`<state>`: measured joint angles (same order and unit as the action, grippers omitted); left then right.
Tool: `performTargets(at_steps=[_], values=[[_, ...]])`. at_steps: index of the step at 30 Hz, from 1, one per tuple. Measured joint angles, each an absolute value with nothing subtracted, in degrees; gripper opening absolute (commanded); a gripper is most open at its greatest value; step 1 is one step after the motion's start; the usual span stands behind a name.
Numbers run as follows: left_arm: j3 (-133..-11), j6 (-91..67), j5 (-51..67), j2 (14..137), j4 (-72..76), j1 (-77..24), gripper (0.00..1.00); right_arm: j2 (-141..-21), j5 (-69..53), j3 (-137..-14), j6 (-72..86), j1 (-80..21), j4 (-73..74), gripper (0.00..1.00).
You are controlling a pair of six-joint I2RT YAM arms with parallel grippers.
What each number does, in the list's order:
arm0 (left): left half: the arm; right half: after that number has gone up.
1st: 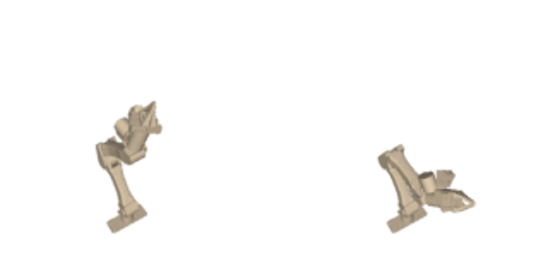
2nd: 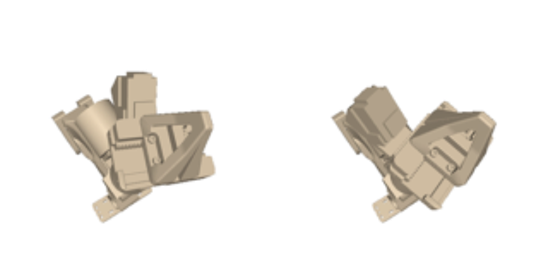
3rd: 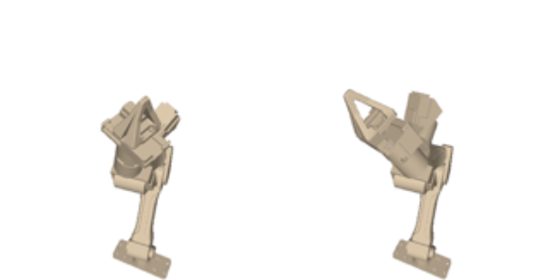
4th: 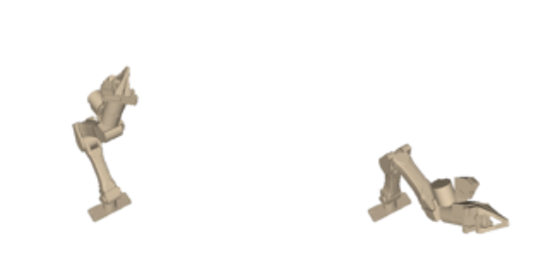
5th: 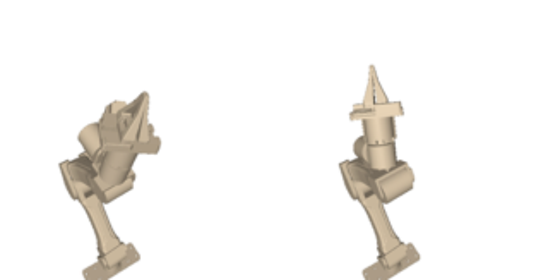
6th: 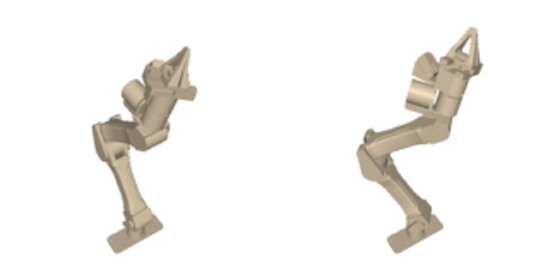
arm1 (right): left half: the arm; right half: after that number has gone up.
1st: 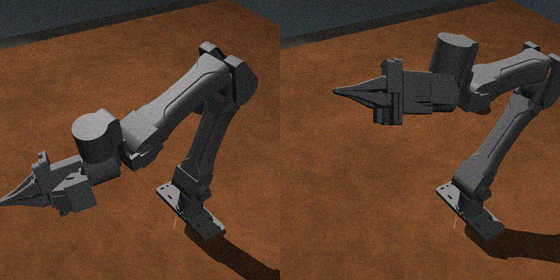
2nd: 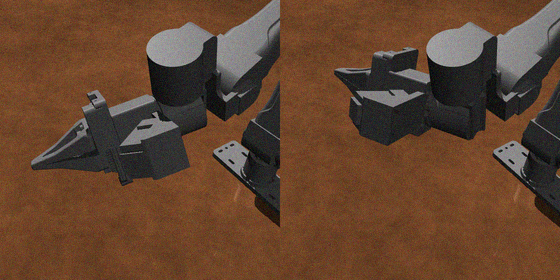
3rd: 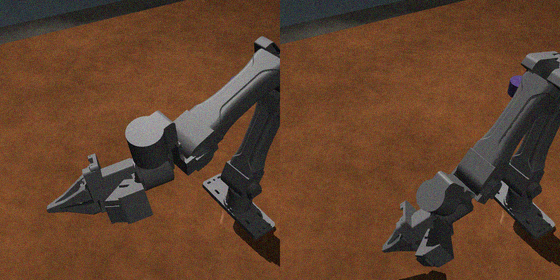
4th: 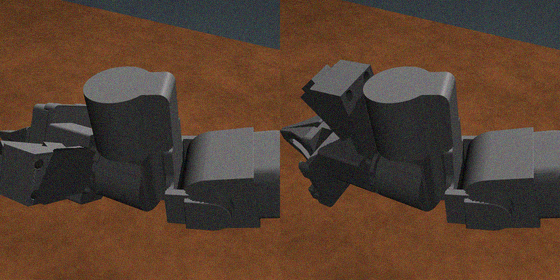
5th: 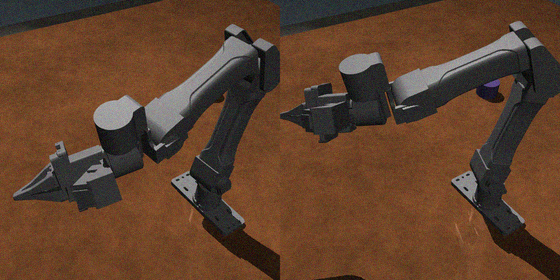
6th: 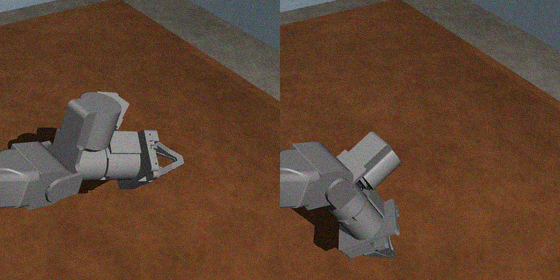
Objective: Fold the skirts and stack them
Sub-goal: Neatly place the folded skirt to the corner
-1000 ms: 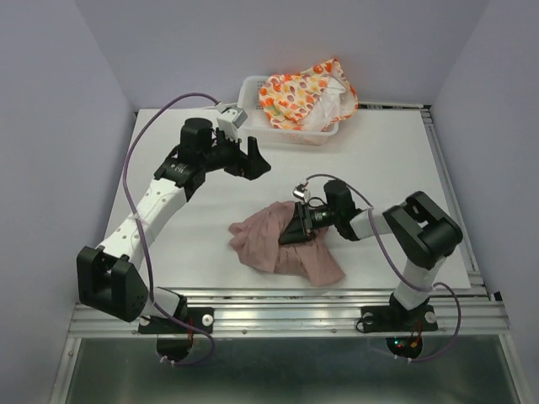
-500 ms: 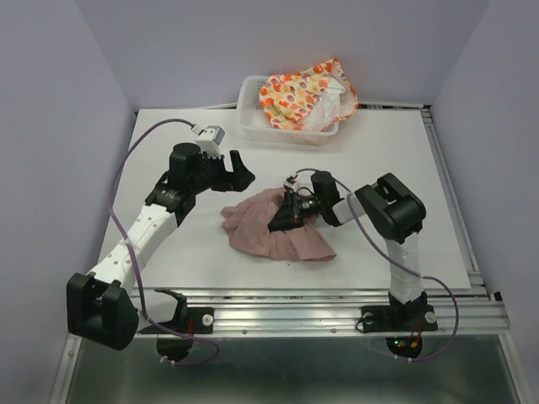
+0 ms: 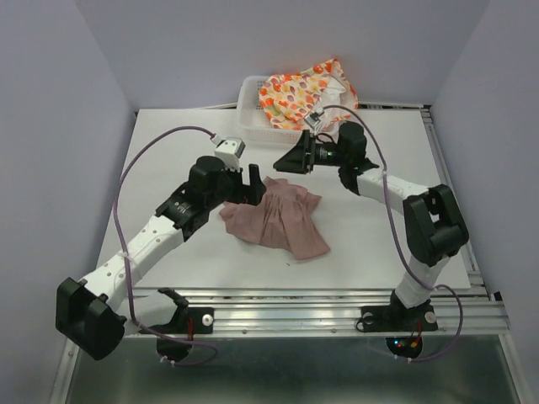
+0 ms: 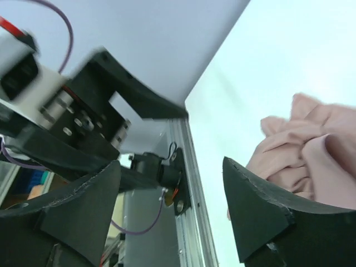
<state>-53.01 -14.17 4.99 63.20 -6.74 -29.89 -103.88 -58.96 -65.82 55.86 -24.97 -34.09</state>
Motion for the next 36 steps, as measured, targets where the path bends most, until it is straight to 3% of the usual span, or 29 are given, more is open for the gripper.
performTargets(at_steps=[4, 8, 12, 13, 17, 19, 25, 31, 36], values=[[-54.04, -13.91, 2.09, 68.53, -7.55, -34.92, 0.92, -100.71, -58.96, -68.14, 53.98, -17.65, -32.08, 0.81], [-59.16, -12.40, 0.62, 79.31, -10.15, -35.88, 0.91, -99.35, -58.48, -68.01, 49.45, -9.32, -26.46, 0.83], [-63.79, -10.76, -1.37, 87.09, -12.71, -38.96, 0.67, -97.95, -57.89, -66.06, 45.65, -4.84, -20.64, 0.84], [-64.97, -10.57, -1.63, 88.60, -13.69, -39.81, 0.66, -97.38, -57.89, -65.32, 44.95, -4.58, -19.62, 0.84], [-72.29, -9.76, -2.17, 96.64, -15.55, -41.74, 0.69, -96.01, -57.91, -63.57, 43.00, -4.49, -16.99, 0.84], [-75.57, -9.67, -2.72, 101.38, -15.86, -41.91, 0.76, -96.01, -57.87, -63.57, 42.11, -4.43, -16.12, 0.84], [-83.81, -9.98, -3.14, 115.79, -18.59, -40.23, 0.75, -96.01, -57.60, -63.72, 39.88, -3.33, -13.17, 0.85], [-84.99, -10.26, -1.52, 116.90, -19.07, -35.48, 0.74, -96.01, -57.32, -64.88, 37.67, -2.52, -10.00, 0.85], [-89.06, -7.90, -2.72, 119.07, -22.70, -25.04, 0.74, -96.01, -57.23, -65.17, 36.62, -2.22, -8.80, 0.85]])
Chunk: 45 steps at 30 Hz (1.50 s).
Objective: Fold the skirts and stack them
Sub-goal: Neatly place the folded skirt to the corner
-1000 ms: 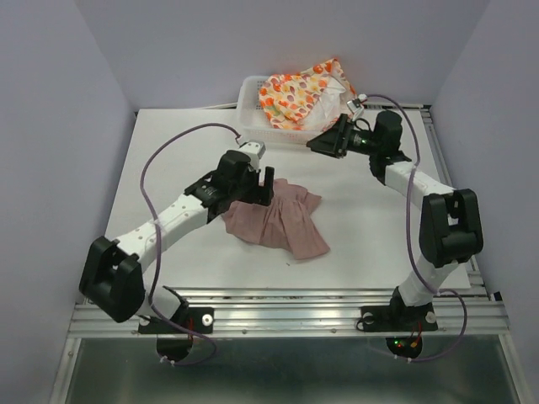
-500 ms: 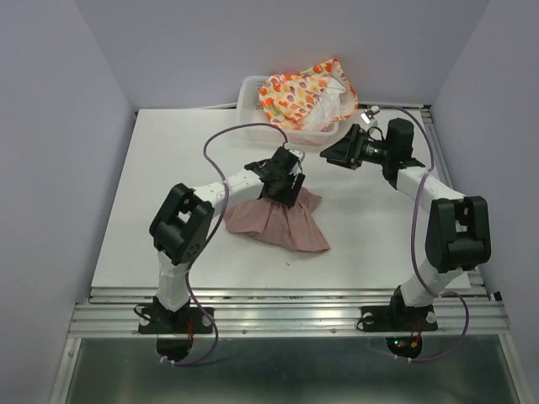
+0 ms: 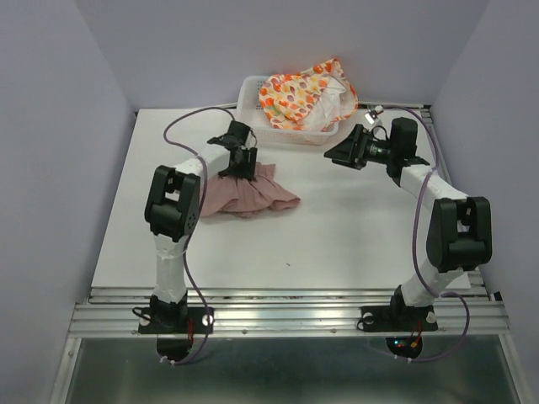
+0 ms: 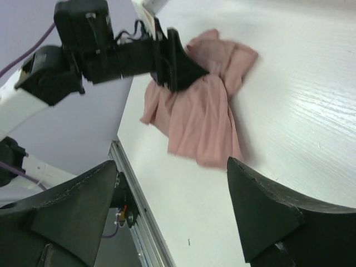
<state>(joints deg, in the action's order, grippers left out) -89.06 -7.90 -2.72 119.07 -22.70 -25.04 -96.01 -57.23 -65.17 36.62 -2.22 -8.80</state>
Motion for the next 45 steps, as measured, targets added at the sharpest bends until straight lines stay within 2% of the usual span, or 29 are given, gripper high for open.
performTargets(at_steps=[6, 9, 17, 23, 25, 35, 42, 45], values=[[-95.74, -0.54, -4.84, 123.31, -23.81, -11.77, 0.77, -96.01, -57.06, -65.17, 34.98, -2.22, -6.83, 0.86], [-104.36, 5.76, -4.45, 128.62, -26.09, -5.72, 0.79, -96.01, -56.93, -65.17, 34.35, -2.22, -6.11, 0.86], [-130.93, 19.94, -1.58, 144.33, -30.96, -1.23, 0.86, -96.01, -56.38, -65.17, 32.27, -2.22, -3.86, 0.88], [-132.03, 29.67, -1.72, 145.56, -26.79, -1.43, 0.93, -96.01, -55.90, -65.17, 31.29, -2.22, -2.81, 0.89], [-131.72, 31.73, -1.67, 145.75, -24.58, -1.50, 0.98, -96.01, -55.88, -65.17, 31.24, -2.22, -2.74, 0.89], [-129.47, 36.05, -1.50, 144.31, -14.28, -0.99, 0.98, -94.98, -55.88, -65.17, 31.20, -2.22, -1.87, 0.93], [-128.57, 35.94, -1.63, 133.38, -12.21, -1.02, 0.98, -90.96, -55.90, -65.17, 31.22, -2.22, -1.72, 0.96], [-126.26, 33.95, -2.52, 122.28, -11.40, -1.69, 0.98, -89.06, -55.92, -65.17, 31.20, -2.22, -1.74, 1.00]])
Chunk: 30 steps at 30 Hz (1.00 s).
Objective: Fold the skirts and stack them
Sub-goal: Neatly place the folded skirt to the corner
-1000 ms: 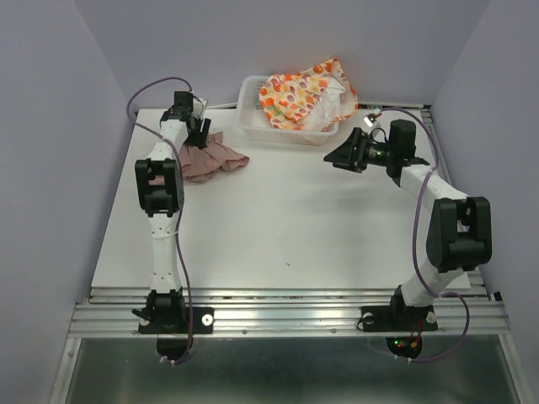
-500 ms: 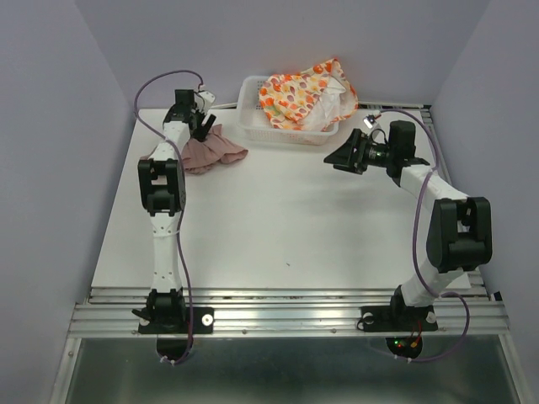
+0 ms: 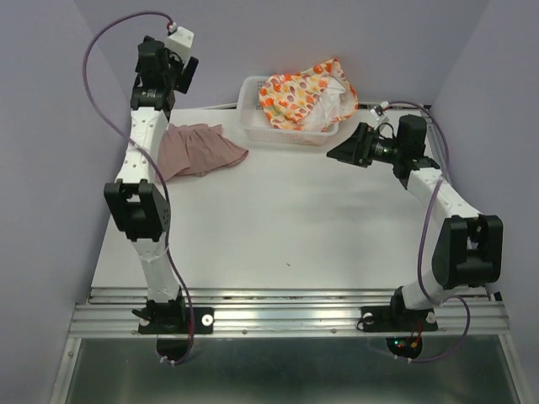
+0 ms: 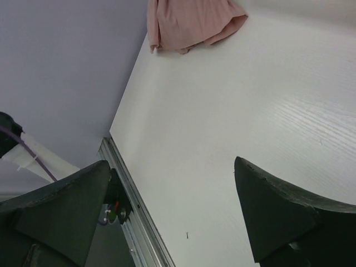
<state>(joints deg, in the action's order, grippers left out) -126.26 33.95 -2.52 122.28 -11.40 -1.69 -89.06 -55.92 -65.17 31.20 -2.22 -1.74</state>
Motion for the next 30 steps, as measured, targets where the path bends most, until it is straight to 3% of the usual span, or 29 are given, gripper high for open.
performTargets(at_steps=[5, 12, 19, 25, 30], values=[[-116.40, 24.69, -4.05, 102.67, -14.06, -3.57, 0.98, -87.85, -55.90, -65.14, 30.98, -2.22, -1.72, 1.00], [-92.01, 10.11, 0.36, 89.34, -17.28, -4.29, 0.98, -87.83, -53.49, -65.47, 25.56, -2.22, 2.94, 1.00], [-73.08, 3.33, 0.16, 91.07, -21.74, -4.14, 0.98, -87.83, -44.69, -70.76, 15.77, -2.22, 13.96, 1.00], [-71.61, 1.54, -1.26, 93.93, -19.31, -4.01, 0.98, -87.94, -37.78, -73.34, 10.63, -2.22, 18.79, 1.00], [-74.26, 0.99, -0.75, 103.44, -17.30, -3.25, 0.98, -88.92, -35.46, -73.34, 9.37, -2.22, 20.93, 1.00]])
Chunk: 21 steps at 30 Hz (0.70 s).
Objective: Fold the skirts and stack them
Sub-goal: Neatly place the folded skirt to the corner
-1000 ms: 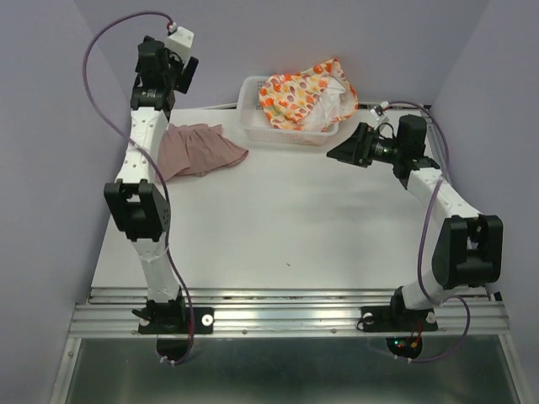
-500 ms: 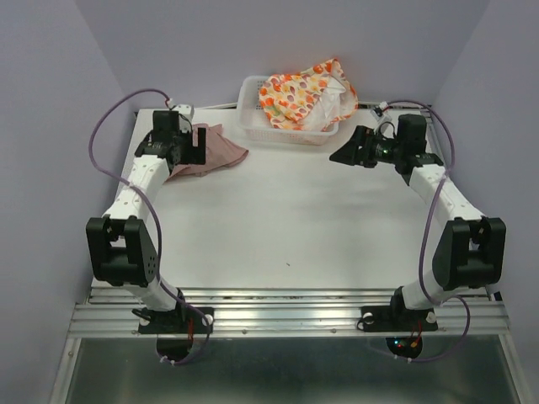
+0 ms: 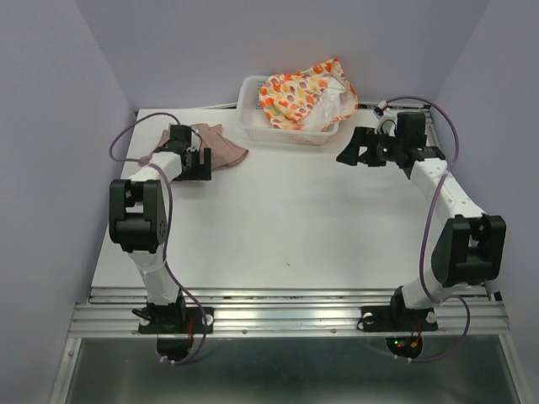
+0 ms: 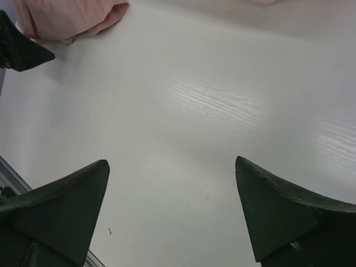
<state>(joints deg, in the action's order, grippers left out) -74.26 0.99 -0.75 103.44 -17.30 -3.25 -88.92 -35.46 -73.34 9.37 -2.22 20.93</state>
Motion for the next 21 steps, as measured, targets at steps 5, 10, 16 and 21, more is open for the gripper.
performTargets(at_steps=[5, 10, 16, 21], values=[[-78.17, 0.80, 0.01, 113.65, -16.10, -2.02, 0.98, -89.38, -34.22, -73.34, 8.69, -2.22, 22.00, 1.00], [-82.52, 1.32, -0.23, 114.83, -13.45, -0.95, 0.98, -90.37, -32.86, -74.43, 8.29, -2.22, 22.24, 1.00], [-93.36, 3.18, -0.47, 121.38, -13.80, -0.32, 0.98, -96.14, -29.17, -78.74, 9.67, -2.22, 20.01, 1.00], [-96.77, 4.54, 4.01, 123.46, -13.98, 0.58, 0.98, -104.62, -23.18, -84.86, 13.76, -2.22, 14.44, 1.00]])
